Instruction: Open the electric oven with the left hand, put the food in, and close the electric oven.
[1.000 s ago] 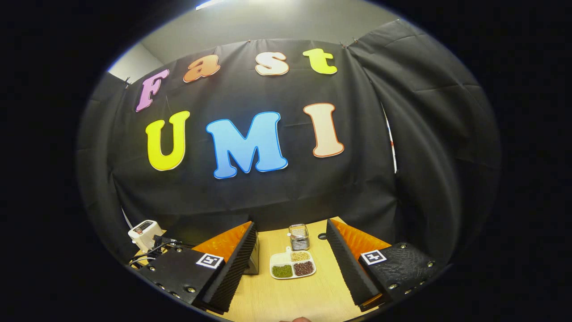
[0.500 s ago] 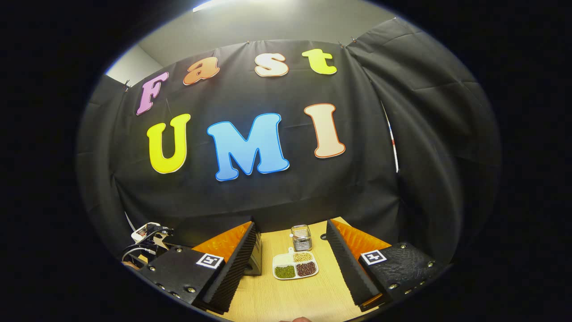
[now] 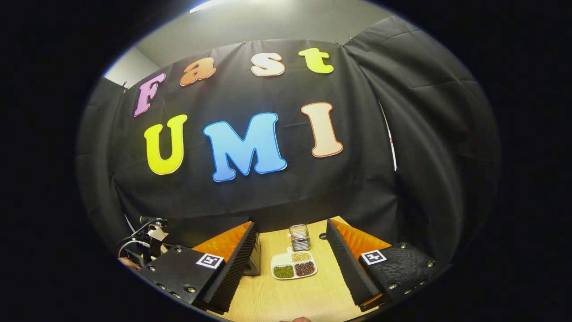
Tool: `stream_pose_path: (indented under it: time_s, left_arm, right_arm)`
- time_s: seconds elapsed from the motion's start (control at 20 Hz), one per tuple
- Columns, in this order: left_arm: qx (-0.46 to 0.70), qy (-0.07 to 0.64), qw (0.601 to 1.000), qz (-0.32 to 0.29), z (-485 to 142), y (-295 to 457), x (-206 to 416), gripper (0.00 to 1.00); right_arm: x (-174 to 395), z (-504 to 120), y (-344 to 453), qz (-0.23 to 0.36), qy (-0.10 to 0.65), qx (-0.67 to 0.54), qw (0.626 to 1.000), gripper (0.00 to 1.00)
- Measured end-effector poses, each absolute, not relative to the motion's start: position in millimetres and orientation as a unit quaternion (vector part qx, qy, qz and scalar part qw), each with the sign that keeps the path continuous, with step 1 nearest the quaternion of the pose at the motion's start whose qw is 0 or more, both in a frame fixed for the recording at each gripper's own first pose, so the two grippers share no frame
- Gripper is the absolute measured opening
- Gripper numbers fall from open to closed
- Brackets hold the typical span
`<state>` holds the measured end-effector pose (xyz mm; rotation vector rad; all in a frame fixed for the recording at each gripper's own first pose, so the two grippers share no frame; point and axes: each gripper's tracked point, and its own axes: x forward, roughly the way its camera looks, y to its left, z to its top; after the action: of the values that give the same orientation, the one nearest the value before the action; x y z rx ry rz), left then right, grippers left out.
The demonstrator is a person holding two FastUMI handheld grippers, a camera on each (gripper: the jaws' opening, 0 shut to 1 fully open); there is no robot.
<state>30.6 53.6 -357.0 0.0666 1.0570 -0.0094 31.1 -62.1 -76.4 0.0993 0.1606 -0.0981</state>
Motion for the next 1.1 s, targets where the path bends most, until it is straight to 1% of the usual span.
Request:
stream_pose_path:
  time_s: [0.05, 0.1, 0.2, 0.25, 0.5, 0.55, 0.7, 0.8, 0.85, 0.95, 1.1]
  left_arm:
    - [0.031, 0.501, 0.865, -0.005, -355.0, 53.7, 32.5, 0.94]
    - [0.029, 0.496, 0.868, -0.005, -352.6, 53.5, 36.7, 0.99]
    - [0.024, 0.489, 0.872, -0.002, -348.4, 52.3, 42.3, 1.0]
    - [0.023, 0.487, 0.873, -0.001, -346.8, 53.0, 45.5, 0.99]
    - [0.019, 0.474, 0.88, -0.006, -339.5, 48.6, 54.2, 0.99]
    - [0.016, 0.47, 0.882, -0.006, -336.4, 46.2, 56.0, 1.0]
    - [0.012, 0.444, 0.896, -0.009, -319.6, 39.7, 60.1, 0.99]
    - [0.006, 0.407, 0.914, -0.01, -293.7, 33.1, 64.0, 1.0]
    - [-0.001, 0.381, 0.925, -0.011, -275.5, 28.5, 64.4, 0.99]
    - [-0.011, 0.316, 0.949, -0.011, -232.5, 22.3, 65.5, 1.0]
    - [0.003, 0.204, 0.979, -0.013, -147.0, 6.1, 54.0, 0.99]
  right_arm:
    - [31.0, -76.5, -62.6, -0.05, 0.08, 0.05, 0.994, 0.96]
    - [30.4, -76.2, -63.0, -0.05, 0.081, 0.051, 0.994, 0.96]
    - [29.5, -76.1, -63.9, -0.052, 0.081, 0.05, 0.994, 0.96]
    - [28.8, -75.2, -65.6, -0.054, 0.081, 0.048, 0.994, 0.96]
    - [27.1, -72.1, -66.2, -0.054, 0.079, 0.043, 0.995, 0.96]
    - [26.9, -71.3, -65.2, -0.052, 0.079, 0.042, 0.995, 0.96]
    - [25.1, -67.6, -62.9, -0.044, 0.077, 0.037, 0.995, 0.96]
    - [25.9, -61.3, -60.1, -0.034, 0.071, 0.03, 0.996, 0.96]
    - [26.6, -57.2, -58.1, -0.028, 0.066, 0.024, 0.997, 0.96]
    - [29.5, -46.1, -52.4, -0.012, 0.057, 0.019, 0.998, 0.96]
    - [30.7, -29.3, -42.2, 0.012, 0.044, 0.019, 0.999, 0.96]
